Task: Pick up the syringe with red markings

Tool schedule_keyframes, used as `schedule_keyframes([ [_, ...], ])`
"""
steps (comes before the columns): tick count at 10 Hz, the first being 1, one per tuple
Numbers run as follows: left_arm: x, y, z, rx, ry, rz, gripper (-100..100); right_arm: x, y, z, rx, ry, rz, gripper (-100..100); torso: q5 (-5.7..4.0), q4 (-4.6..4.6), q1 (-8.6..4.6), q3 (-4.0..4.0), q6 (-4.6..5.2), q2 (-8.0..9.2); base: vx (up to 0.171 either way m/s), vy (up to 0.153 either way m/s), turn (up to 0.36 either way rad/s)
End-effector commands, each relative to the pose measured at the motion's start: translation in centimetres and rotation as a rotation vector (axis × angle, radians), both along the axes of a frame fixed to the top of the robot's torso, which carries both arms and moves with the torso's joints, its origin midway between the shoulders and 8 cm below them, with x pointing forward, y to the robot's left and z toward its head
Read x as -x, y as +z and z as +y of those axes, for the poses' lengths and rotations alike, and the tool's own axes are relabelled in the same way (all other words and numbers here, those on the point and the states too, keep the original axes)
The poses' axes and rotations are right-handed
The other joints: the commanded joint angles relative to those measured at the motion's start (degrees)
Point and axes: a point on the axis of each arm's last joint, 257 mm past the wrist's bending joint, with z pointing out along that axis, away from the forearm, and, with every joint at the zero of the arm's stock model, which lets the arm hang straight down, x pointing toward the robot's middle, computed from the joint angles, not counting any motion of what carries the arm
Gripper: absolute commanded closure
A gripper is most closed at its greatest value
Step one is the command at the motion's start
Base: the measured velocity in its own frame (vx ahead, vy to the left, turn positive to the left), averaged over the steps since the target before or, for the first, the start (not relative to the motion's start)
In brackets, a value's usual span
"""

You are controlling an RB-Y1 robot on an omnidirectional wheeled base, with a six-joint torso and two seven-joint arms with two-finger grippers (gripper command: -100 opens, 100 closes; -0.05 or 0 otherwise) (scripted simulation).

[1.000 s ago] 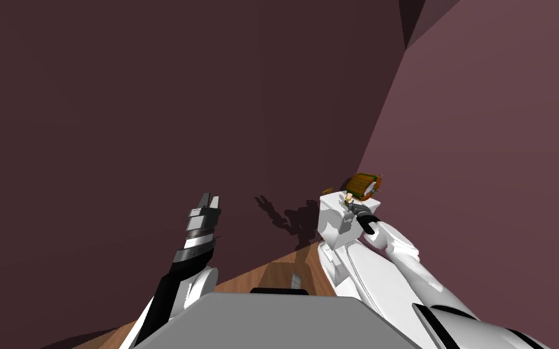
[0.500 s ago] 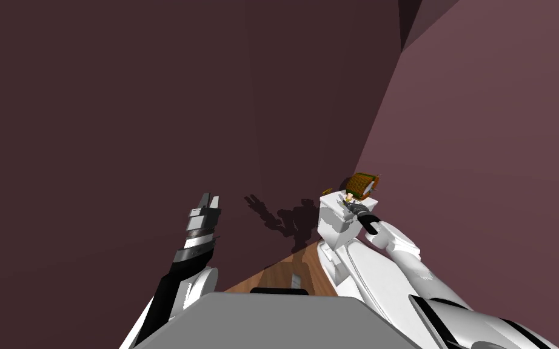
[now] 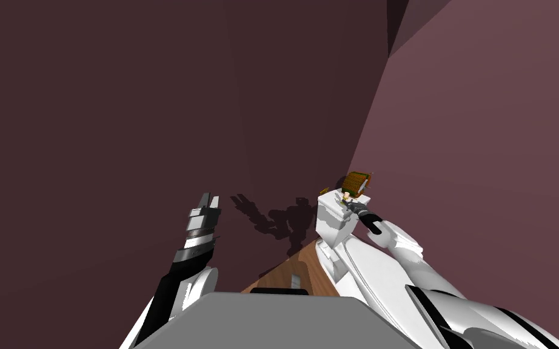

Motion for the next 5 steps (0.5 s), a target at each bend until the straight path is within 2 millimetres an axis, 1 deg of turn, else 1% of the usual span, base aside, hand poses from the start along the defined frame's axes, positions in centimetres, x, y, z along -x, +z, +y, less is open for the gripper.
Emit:
schedule_keyframes([
  [1, 0.0, 0.0, 0.0, 0.0, 0.0, 0.0, 0, -0.1, 0.0, 0.4, -0.002, 0.021, -0.003, -100, 0.0, 0.0, 0.0, 0.0, 0.0, 0.0, 0.039, 0.048, 0.001],
  [2, 0.0, 0.0, 0.0, 0.0, 0.0, 0.0, 0, -0.4, 0.6, 0.1, -0.001, 0.034, -0.014, -100, -0.02, 0.01, -0.13, 0.03, -0.03, 0.06, 0.083, 0.068, -0.241],
  [3, 0.0, 0.0, 0.0, 0.0, 0.0, 0.0, 0, -0.4, 0.3, 0.5, -0.005, 0.057, -0.014, -100, -0.02, 0.0, -0.1, -0.01, 0.06, -0.03, 0.08, 0.094, -0.153],
  [4, 0.0, 0.0, 0.0, 0.0, 0.0, 0.0, 0, -0.7, 1.0, 0.0, -0.003, 0.06, -0.026, -100, -0.01, -0.01, -0.03, -0.03, -0.02, -0.04, 0.096, 0.116, -0.258],
  [5, 0.0, 0.0, 0.0, 0.0, 0.0, 0.001, 0, -0.5, 0.6, 0.3, -0.009, 0.075, -0.023, -100, 0.0, 0.0, 0.07, -0.06, 0.07, -0.12, 0.052, 0.093, -0.128],
])
